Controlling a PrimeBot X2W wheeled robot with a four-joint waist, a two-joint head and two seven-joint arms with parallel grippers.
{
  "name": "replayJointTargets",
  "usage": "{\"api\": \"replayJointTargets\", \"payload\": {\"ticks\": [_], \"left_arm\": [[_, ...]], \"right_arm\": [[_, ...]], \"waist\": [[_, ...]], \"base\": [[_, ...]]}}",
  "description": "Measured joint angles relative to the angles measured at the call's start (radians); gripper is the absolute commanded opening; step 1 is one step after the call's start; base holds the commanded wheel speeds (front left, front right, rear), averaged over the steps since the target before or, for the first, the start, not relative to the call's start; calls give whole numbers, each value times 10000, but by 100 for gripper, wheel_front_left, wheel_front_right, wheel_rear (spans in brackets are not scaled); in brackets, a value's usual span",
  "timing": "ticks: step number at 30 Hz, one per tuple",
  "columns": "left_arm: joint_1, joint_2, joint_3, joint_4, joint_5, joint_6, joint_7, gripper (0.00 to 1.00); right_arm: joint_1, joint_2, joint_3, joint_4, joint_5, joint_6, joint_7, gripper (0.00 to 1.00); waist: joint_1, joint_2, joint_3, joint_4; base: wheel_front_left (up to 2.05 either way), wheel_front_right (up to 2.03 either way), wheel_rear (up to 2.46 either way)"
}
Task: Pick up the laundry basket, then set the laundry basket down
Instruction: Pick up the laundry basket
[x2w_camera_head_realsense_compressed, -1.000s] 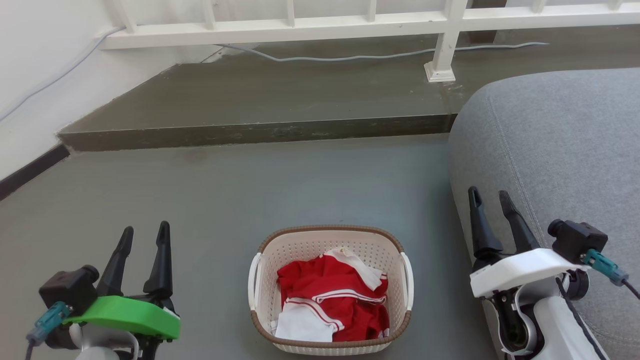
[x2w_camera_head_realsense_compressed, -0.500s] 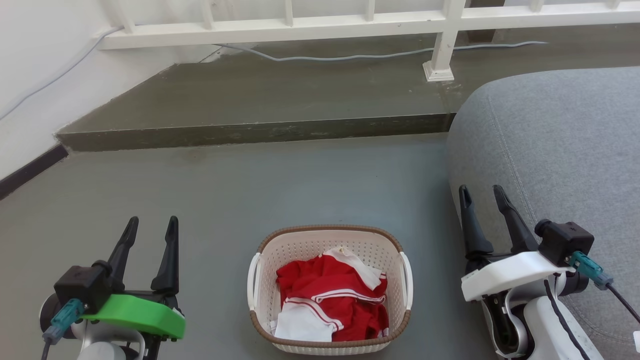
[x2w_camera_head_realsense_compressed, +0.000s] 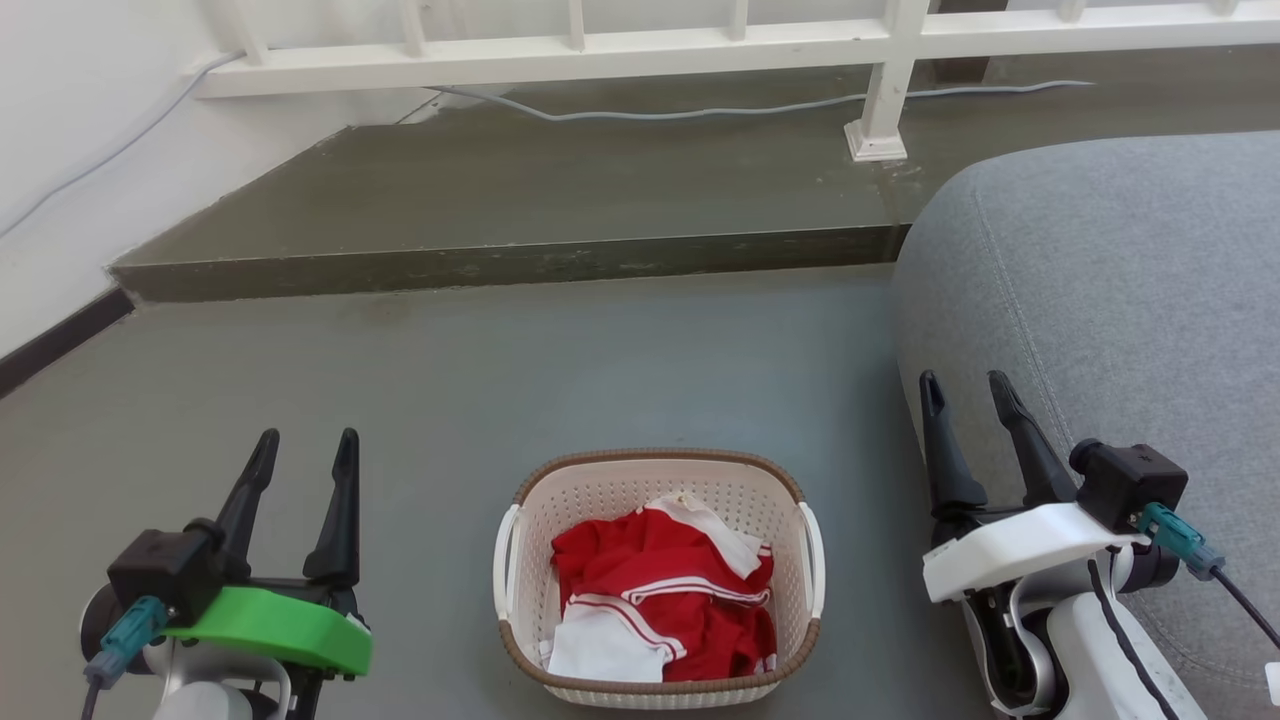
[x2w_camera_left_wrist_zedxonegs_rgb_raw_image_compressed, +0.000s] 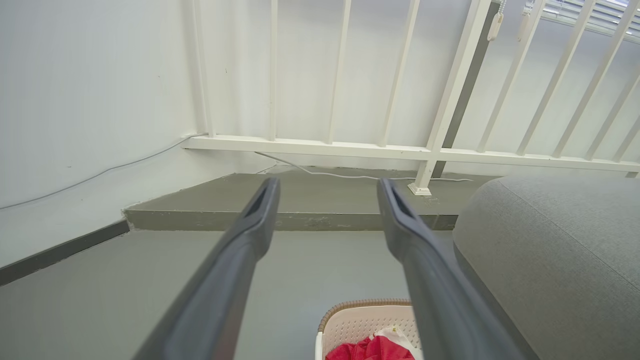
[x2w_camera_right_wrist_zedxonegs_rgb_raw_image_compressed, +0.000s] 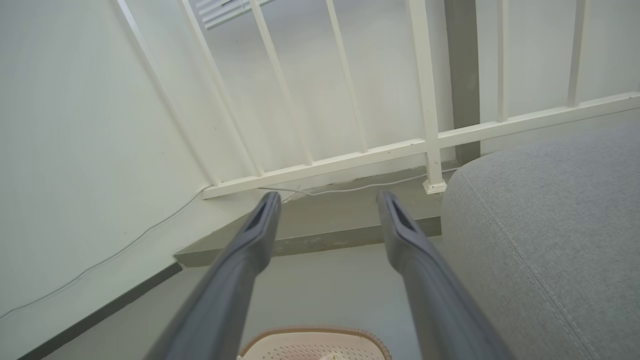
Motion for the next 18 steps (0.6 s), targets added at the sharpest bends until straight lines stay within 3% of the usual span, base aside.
{"api": "replayJointTargets", "payload": {"ticks": [6,18], "left_arm": [[1,31,102,-196,-102,0,-13,100],[-334,470,-127,-464,-502,0,-29,100]], "right_arm": [[1,0,167,-61,17,-17,0,100],[-75,-2,520,-337,188,-437,-13,100]], "waist": [[0,0,259,-84],[0,0,1287,-283]], "base": [[0,0,0],[0,0,0]]}}
